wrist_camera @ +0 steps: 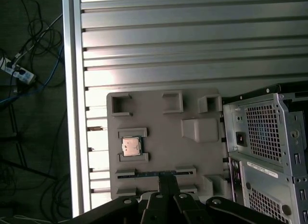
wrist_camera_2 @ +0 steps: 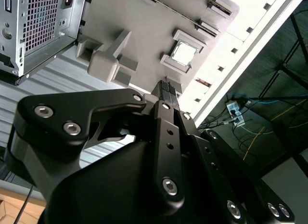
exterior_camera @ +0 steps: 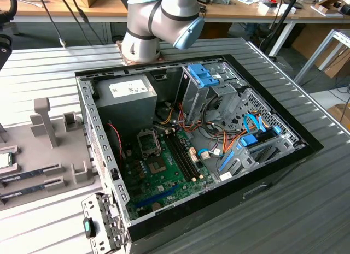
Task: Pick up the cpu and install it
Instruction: 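Reach for the cpu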
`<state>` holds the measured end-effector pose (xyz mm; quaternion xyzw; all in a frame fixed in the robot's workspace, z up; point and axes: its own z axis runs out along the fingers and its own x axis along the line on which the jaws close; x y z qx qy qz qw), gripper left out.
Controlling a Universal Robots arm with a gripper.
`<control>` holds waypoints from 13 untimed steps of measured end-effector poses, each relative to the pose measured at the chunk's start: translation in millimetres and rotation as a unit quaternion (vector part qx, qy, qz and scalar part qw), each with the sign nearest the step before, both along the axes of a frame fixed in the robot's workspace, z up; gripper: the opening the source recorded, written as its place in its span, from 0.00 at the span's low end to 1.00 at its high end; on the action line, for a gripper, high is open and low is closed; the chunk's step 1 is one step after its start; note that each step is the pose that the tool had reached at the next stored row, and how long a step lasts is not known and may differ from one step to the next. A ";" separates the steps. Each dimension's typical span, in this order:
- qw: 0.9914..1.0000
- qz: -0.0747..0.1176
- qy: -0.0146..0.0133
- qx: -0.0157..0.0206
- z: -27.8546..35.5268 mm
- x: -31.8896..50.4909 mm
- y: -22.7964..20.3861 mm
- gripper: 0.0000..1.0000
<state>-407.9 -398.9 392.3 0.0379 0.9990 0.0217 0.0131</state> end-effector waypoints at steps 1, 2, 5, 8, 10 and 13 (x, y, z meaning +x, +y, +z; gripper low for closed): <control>1.000 0.000 0.000 0.000 0.0 -0.4 0.0 0.11; 1.000 0.000 0.000 0.000 0.0 -0.8 0.0 0.11; 1.000 0.000 0.000 0.000 0.0 -2.0 0.0 0.11; 1.000 0.000 0.000 0.000 -0.1 -3.3 0.0 0.11; 1.000 0.000 0.000 0.000 0.0 -4.6 0.0 0.11; 1.000 0.000 0.000 0.000 0.0 -6.9 0.0 0.11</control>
